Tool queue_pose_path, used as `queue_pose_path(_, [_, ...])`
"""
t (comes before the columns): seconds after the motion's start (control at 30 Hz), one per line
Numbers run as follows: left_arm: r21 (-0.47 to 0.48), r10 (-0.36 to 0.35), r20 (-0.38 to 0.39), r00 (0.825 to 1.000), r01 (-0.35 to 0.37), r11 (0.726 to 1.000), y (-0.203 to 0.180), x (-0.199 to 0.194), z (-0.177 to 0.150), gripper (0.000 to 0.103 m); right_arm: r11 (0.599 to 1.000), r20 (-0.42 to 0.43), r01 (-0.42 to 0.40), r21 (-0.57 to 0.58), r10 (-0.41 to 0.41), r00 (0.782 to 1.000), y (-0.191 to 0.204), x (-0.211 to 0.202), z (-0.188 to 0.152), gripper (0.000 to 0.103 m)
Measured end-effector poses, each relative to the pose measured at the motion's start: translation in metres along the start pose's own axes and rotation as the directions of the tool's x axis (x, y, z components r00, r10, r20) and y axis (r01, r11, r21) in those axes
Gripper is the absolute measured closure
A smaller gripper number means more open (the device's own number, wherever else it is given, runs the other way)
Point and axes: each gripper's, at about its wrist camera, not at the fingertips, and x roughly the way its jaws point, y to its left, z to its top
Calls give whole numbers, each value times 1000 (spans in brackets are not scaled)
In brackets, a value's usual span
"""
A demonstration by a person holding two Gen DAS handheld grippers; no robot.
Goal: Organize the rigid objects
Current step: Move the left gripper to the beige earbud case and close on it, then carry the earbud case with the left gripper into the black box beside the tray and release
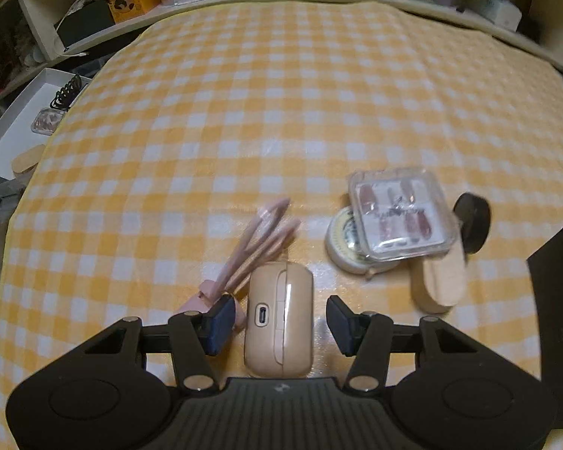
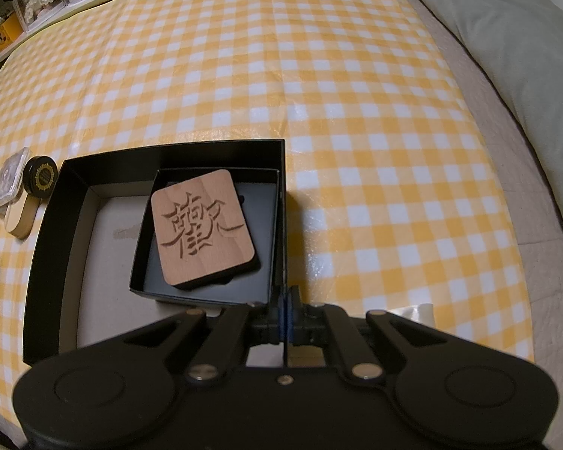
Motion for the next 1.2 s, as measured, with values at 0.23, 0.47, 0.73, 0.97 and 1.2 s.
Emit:
queue_pose_path(0.23, [7,24,-44,999,-24,1000,-9,10,-3,62,1000,-1,2,-1,-2,1000,1,0,0,101])
queue_pose_path(0.47, [-135,-87,-79,993,75,988,-15,-11,-10,63,1000,0,1,-1,-1,1000,1,1,1,101])
queue_pose_path(0.73, [-169,-387,11,922,384,908,-72,-74,-22,63,1000,0,1,-1,-1,1000,2,0,1,101])
queue_pose_path(0.97, [-75,-557,10,830,556,828,-149,-94,-24,63,1000,0,2,-2,-2,1000,2,-1,1,101])
queue_pose_path(1.2, [-40,-546,28,837,546,836,-201,-77,-19,63,1000,0,3,-2,-3,1000,3,-1,1,101])
